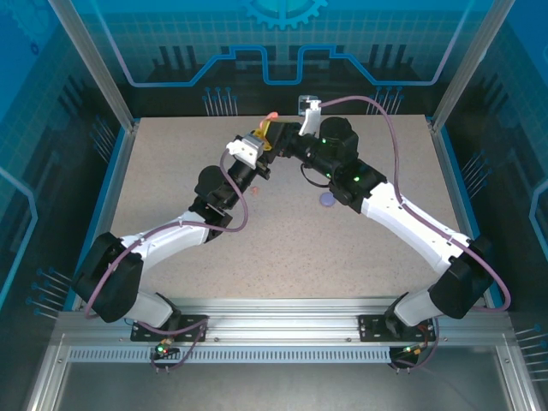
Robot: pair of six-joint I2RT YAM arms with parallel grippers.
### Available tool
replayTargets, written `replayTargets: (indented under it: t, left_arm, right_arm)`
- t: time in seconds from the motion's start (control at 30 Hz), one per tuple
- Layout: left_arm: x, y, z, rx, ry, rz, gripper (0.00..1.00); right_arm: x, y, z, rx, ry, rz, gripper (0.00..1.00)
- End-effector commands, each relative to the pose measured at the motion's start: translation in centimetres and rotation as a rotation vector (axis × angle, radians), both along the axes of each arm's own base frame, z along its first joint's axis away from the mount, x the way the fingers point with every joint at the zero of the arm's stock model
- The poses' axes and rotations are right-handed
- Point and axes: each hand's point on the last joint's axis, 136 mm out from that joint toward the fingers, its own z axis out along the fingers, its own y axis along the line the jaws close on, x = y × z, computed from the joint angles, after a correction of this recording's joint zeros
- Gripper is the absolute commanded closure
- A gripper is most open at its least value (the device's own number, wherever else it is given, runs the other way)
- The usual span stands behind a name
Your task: Insert wireless bluetooth earbuds into charging case
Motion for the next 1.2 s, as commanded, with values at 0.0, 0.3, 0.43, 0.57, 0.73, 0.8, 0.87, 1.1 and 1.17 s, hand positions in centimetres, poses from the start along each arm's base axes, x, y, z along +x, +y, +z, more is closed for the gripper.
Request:
replayTargets:
  t: [0.0, 0.3, 0.43, 0.57, 0.73, 0.8, 0.87, 1.1, 1.17]
  left_arm:
    - [-2.2, 0.8, 5.4, -0.075, -0.144, -0.009, 1.00]
    - [-2.3, 0.9, 5.4, -0.079, -0.141, -0.011, 1.00]
    - [-2.4, 0.9, 5.3, -0.077, -0.139, -0.014, 1.00]
    - [-2.4, 0.9, 5.3, -0.080, -0.137, -0.017, 1.00]
    - [-2.4, 0.8, 5.2, -0.077, -0.133, -0.020, 1.00]
    - [-2.4, 0.8, 5.1, -0.076, -0.131, -0.022, 1.00]
    - [-2.4, 0.8, 5.0, -0.074, -0.129, -0.021, 1.00]
    - [-1.9, 1.0, 4.4, -0.079, -0.102, 0.001, 1.00]
    - [-1.7, 1.2, 4.1, -0.087, -0.100, 0.015, 1.00]
  right_arm:
    - [-0.1, -0.2, -1.9, -0.071, 0.072, -0.031, 0.82]
    - [0.6, -1.1, -2.9, -0.066, 0.153, -0.086, 0.78]
    - [0.9, -1.5, -3.1, -0.052, 0.176, -0.105, 0.72]
    - [1.1, -1.4, -2.9, -0.044, 0.189, -0.110, 0.69]
    - [1.4, -1.5, -3.0, -0.040, 0.207, -0.123, 0.67]
    - [1.5, -1.4, -2.9, -0.040, 0.210, -0.120, 0.67]
    - [1.6, -1.3, -2.9, -0.037, 0.210, -0.120, 0.64]
    - [0.3, -1.4, 0.6, 0.005, 0.151, -0.069, 0.37]
    - [-0.6, -2.0, 2.3, 0.019, 0.121, -0.058, 0.33]
